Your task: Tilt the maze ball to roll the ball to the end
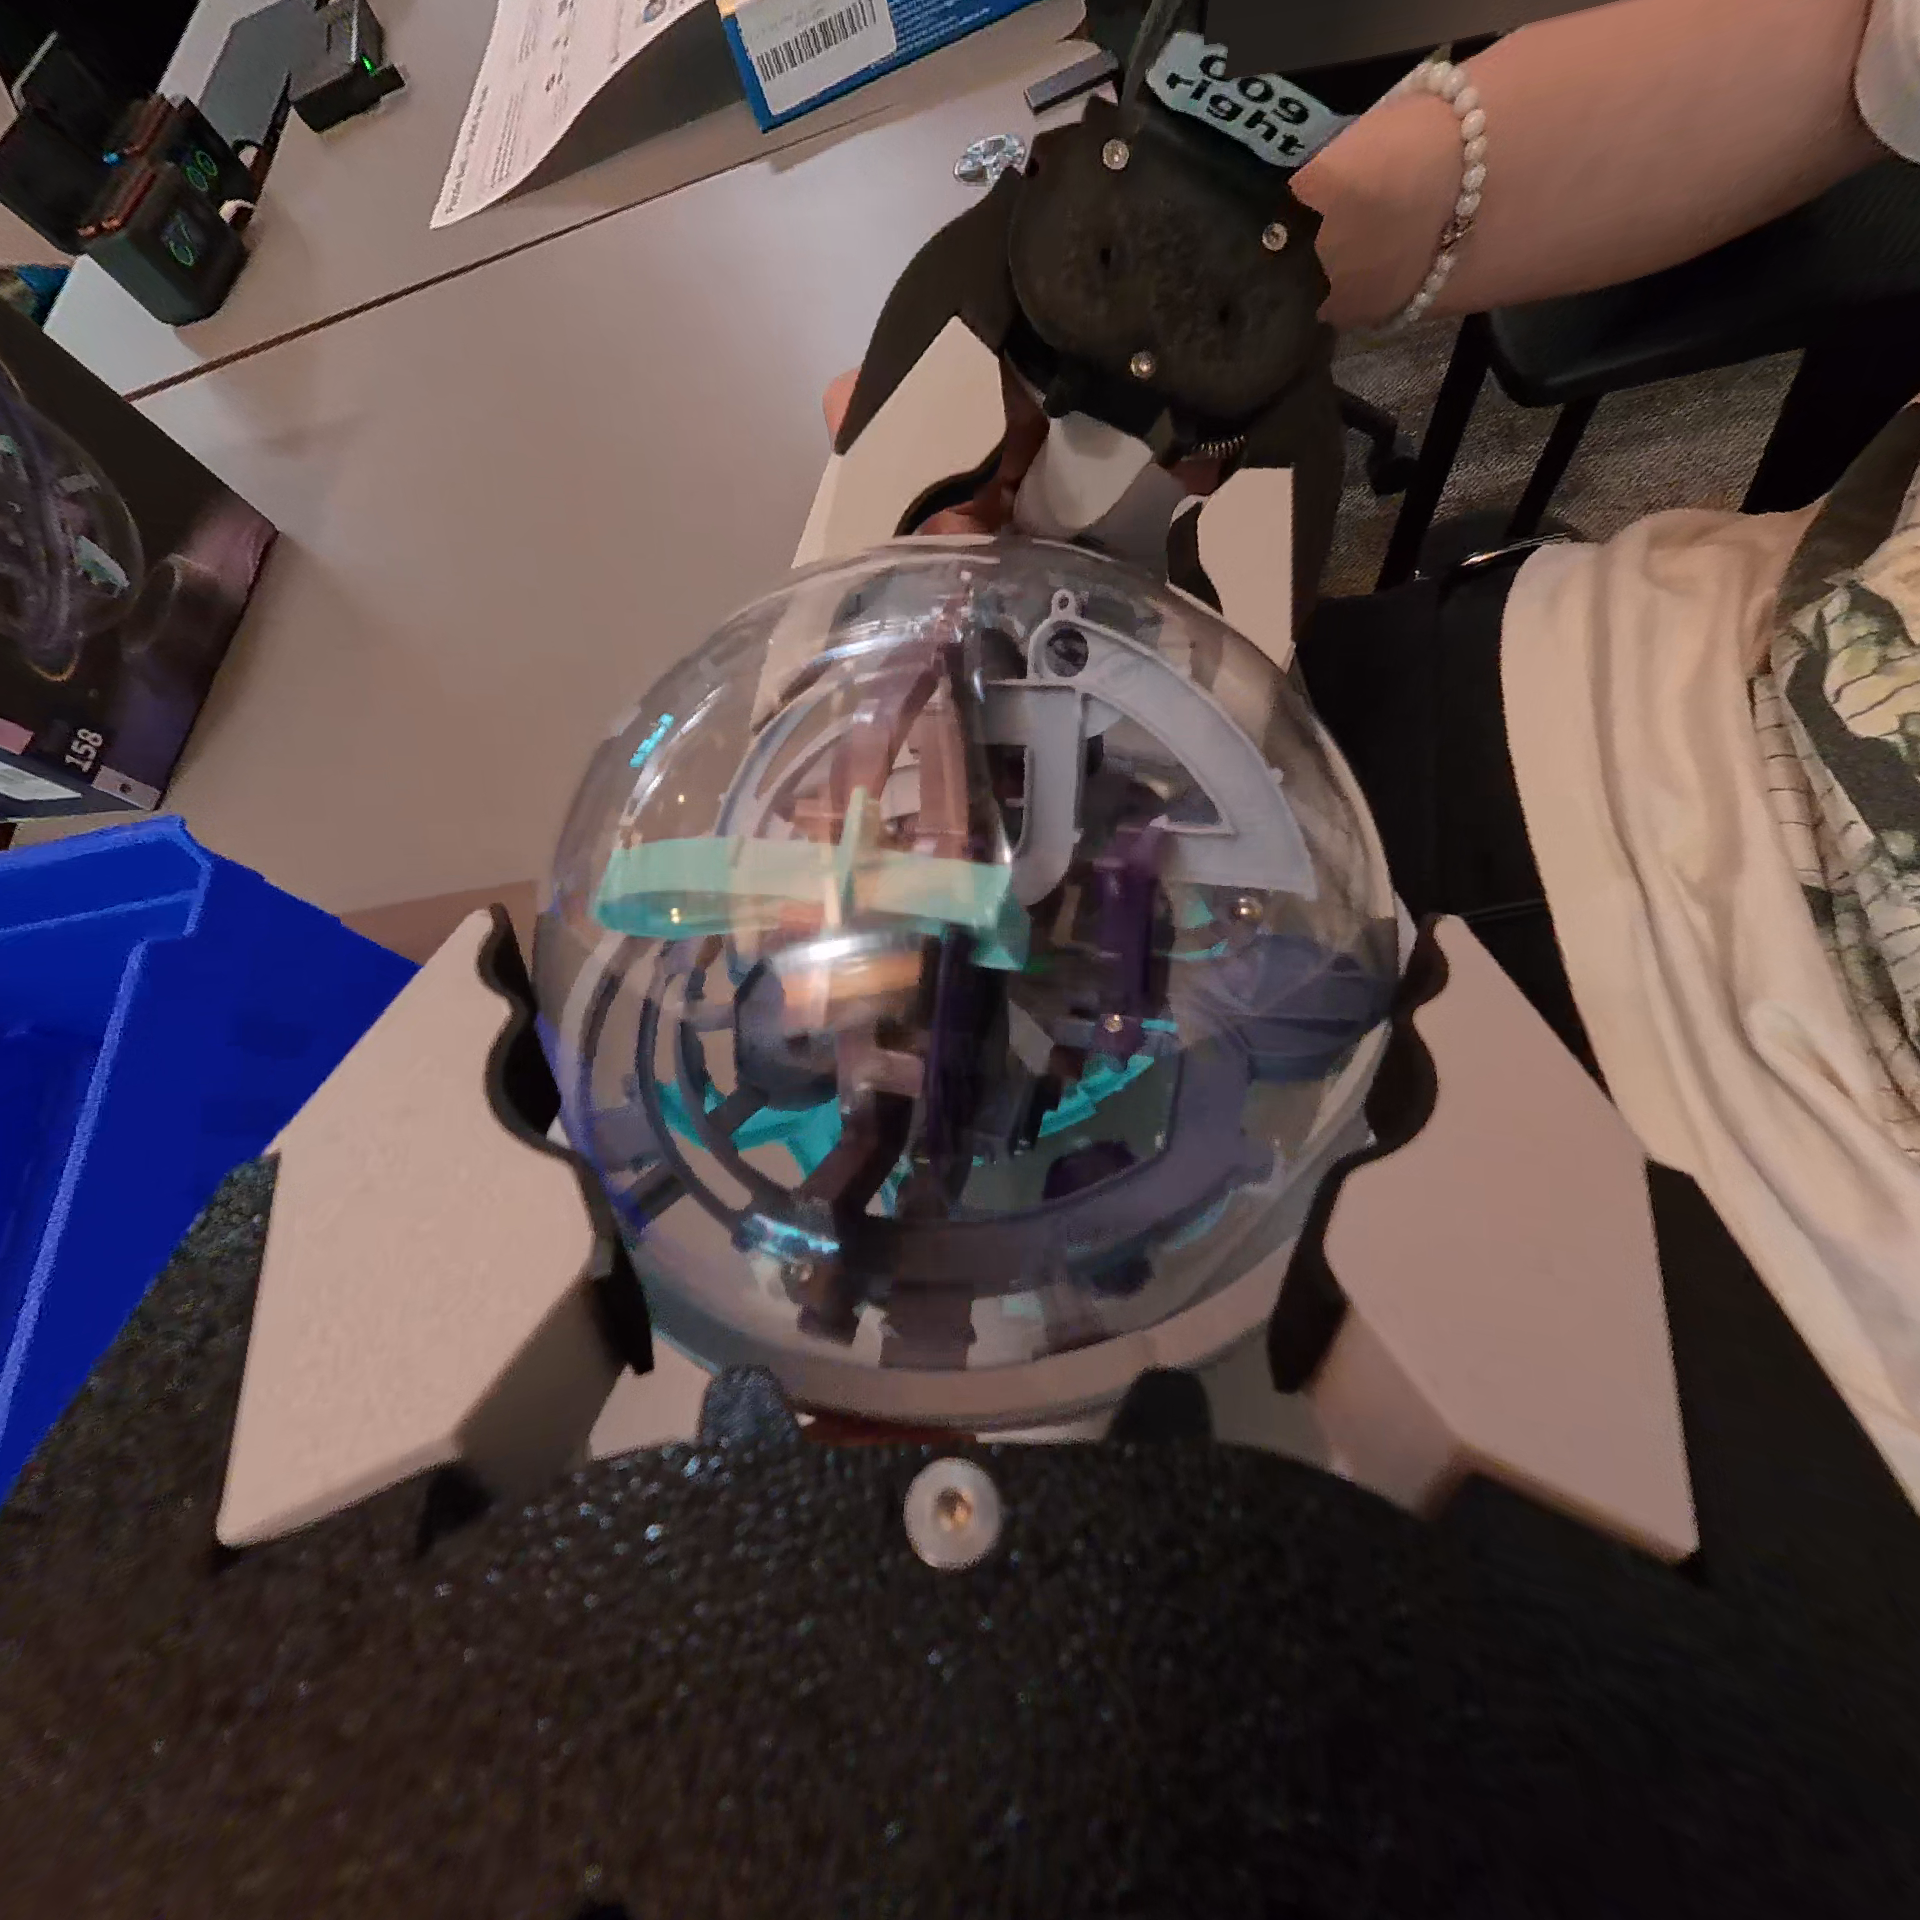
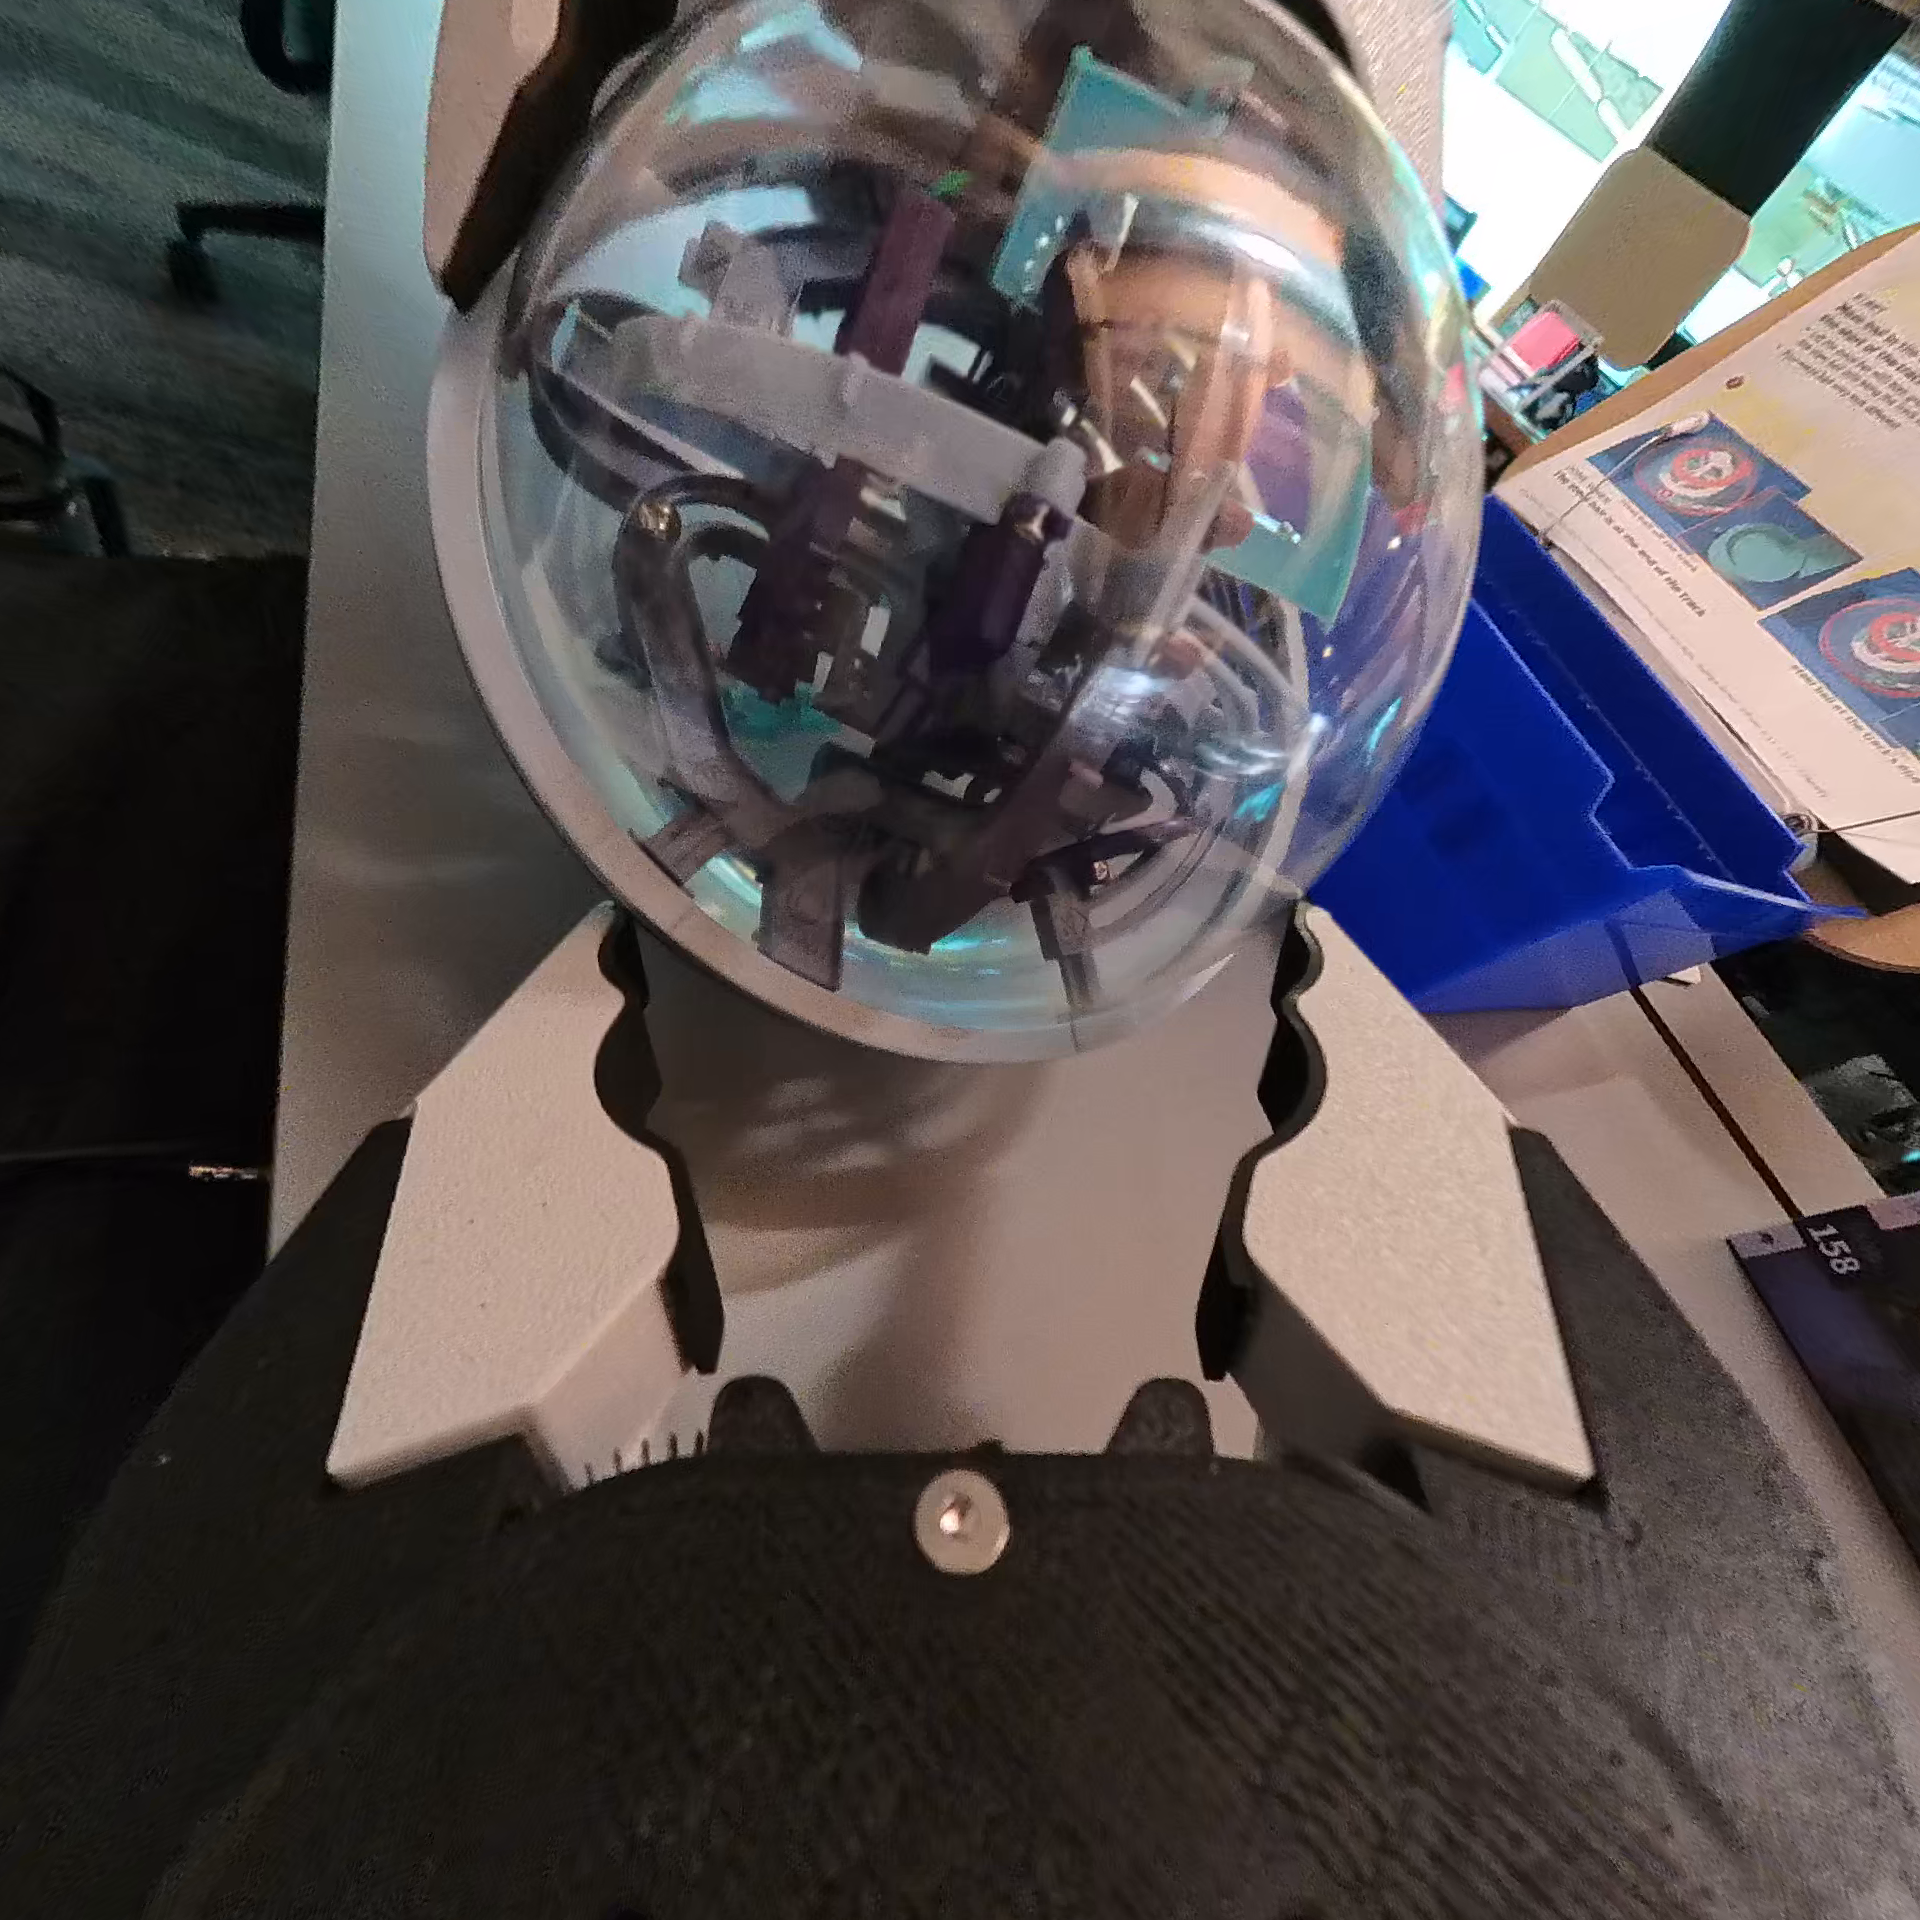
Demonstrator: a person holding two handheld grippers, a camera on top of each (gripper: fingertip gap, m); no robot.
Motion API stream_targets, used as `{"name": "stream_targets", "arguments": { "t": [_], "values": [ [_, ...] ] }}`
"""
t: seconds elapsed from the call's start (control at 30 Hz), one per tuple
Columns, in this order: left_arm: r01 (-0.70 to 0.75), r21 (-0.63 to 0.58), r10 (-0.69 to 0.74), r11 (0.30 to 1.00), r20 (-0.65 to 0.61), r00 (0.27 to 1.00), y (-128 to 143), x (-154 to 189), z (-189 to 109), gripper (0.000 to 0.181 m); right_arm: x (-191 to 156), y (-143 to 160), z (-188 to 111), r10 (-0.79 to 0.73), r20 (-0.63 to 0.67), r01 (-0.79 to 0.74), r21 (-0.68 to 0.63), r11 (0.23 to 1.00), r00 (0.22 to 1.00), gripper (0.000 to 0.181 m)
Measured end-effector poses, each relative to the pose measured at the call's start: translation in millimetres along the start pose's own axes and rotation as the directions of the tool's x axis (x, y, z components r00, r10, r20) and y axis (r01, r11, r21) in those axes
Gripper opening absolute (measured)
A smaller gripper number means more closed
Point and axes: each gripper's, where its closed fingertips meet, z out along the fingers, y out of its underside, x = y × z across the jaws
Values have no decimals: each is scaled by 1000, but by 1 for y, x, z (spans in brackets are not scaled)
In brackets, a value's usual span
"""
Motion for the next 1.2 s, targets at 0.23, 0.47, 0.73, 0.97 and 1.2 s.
{"name": "stream_targets", "arguments": {
  "t": [0.23,0.47,0.73,0.97,1.2],
  "values": [
    [1,-31,-2,1000,-17,1000,4,-1,-2,155,0,-1,1,8,-3,-8,1,1000,1000,118],
    [104,-39,-105,994,-46,993,6,-5,-2,156,1,3,4,16,-8,-16,-35,999,1000,120],
    [204,-89,-200,975,53,978,24,-17,-6,155,5,6,2,23,-32,-25,-56,998,999,120],
    [213,-76,-199,974,162,967,24,-26,-16,157,6,9,2,9,-38,-12,-88,996,999,119],
    [371,-119,-333,921,253,908,43,-28,-25,157,9,10,4,1,-45,-5,-102,995,999,118]
  ]
}}
